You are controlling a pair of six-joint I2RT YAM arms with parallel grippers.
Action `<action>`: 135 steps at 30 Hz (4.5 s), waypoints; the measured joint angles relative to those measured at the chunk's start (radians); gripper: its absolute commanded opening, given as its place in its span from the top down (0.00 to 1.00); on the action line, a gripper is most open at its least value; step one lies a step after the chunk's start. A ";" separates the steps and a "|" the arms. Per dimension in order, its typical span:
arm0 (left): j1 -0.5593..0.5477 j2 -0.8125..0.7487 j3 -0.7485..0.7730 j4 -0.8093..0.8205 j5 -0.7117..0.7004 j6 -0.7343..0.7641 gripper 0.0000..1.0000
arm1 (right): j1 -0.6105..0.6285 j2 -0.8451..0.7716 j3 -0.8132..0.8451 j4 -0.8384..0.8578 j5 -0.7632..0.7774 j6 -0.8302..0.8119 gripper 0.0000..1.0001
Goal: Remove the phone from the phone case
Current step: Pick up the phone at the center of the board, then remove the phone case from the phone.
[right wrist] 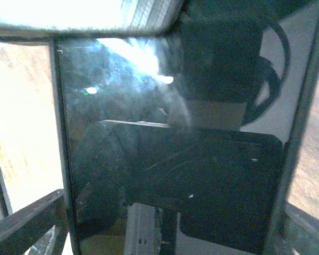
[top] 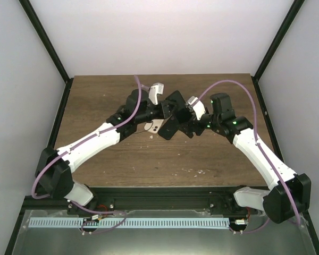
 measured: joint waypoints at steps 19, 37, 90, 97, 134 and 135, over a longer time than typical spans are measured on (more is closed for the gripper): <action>0.064 -0.492 -0.370 -0.084 0.555 0.410 1.00 | 0.001 -0.101 -0.023 -0.241 -0.601 -0.185 0.24; 0.065 -0.455 -0.343 -0.017 0.577 0.399 1.00 | 0.037 -0.076 -0.047 -0.425 -0.700 -0.471 0.59; 0.151 -0.153 -0.236 0.182 0.993 0.170 1.00 | 0.114 0.008 0.090 -0.687 -0.512 -0.829 0.80; 0.156 -0.149 -0.235 0.196 1.009 0.167 1.00 | 0.120 0.038 0.129 -0.722 -0.484 -0.873 0.79; 0.176 -0.079 -0.205 0.346 1.041 -0.024 1.00 | 0.080 0.078 0.135 -0.646 -0.508 -0.742 0.77; 0.179 -0.079 -0.208 0.352 1.029 -0.024 1.00 | 0.066 0.076 0.122 -0.628 -0.524 -0.719 0.76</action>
